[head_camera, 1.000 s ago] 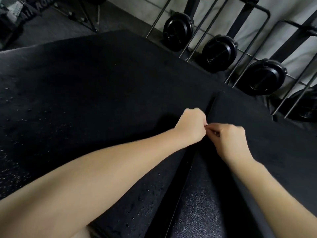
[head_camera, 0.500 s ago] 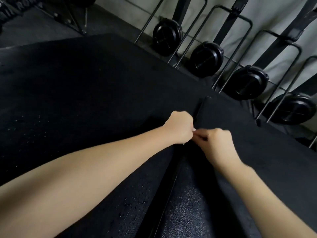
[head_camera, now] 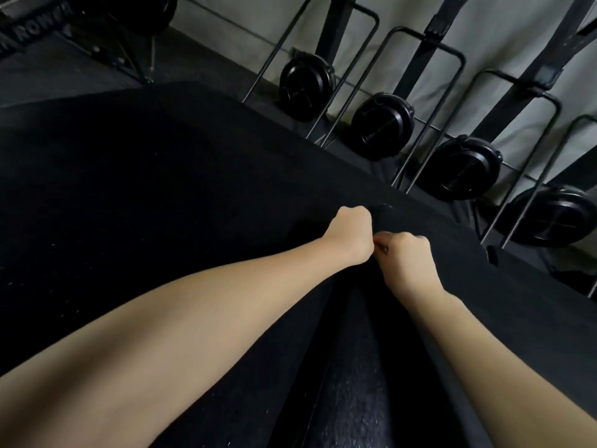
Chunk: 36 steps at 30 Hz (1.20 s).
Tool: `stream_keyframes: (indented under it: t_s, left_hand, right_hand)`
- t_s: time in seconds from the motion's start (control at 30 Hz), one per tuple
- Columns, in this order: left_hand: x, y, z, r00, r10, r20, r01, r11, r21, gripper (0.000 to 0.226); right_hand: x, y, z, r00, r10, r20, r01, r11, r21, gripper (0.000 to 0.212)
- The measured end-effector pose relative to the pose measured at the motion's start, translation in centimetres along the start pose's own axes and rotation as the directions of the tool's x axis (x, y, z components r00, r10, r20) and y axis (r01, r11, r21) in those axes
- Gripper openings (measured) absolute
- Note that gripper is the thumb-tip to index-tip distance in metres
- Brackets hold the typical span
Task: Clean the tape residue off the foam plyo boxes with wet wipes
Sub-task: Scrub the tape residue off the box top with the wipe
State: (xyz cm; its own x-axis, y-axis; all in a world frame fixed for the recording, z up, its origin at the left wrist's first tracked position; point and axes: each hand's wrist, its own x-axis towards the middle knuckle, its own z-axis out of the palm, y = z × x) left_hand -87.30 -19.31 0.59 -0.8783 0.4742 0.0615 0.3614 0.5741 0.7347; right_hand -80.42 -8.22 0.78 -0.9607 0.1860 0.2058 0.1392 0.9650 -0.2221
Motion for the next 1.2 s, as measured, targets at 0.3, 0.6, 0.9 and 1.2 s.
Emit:
stream_keyframes:
  t_s: [0.3,0.6,0.9,1.2]
  left_hand:
    - [10.0,0.7,2.4,0.995,-0.031,-0.091,0.025,0.998,-0.066,0.016]
    - [12.9,0.5,2.9,0.997,0.046,-0.056,-0.049,0.997,-0.06,0.027]
    - [8.2,0.2,0.3,0.999,0.011,0.048,-0.012,1.0,0.015,0.017]
    - [-1.9,-0.2,-3.0,0.978,0.024,0.206,-0.041,0.996,0.08,0.015]
  right_hand:
    - [8.9,4.5,1.3,0.997,0.072,-0.04,-0.073,0.997,-0.019,0.025]
    - [12.3,6.3,1.5,0.988,0.151,-0.024,-0.151,0.988,-0.015,0.029]
    - [9.2,3.7,-0.6,0.994,0.063,0.094,-0.061,0.998,-0.021,0.018]
    - [-0.2,-1.8,-3.4,0.974,0.048,0.22,-0.069,0.993,0.09,0.012]
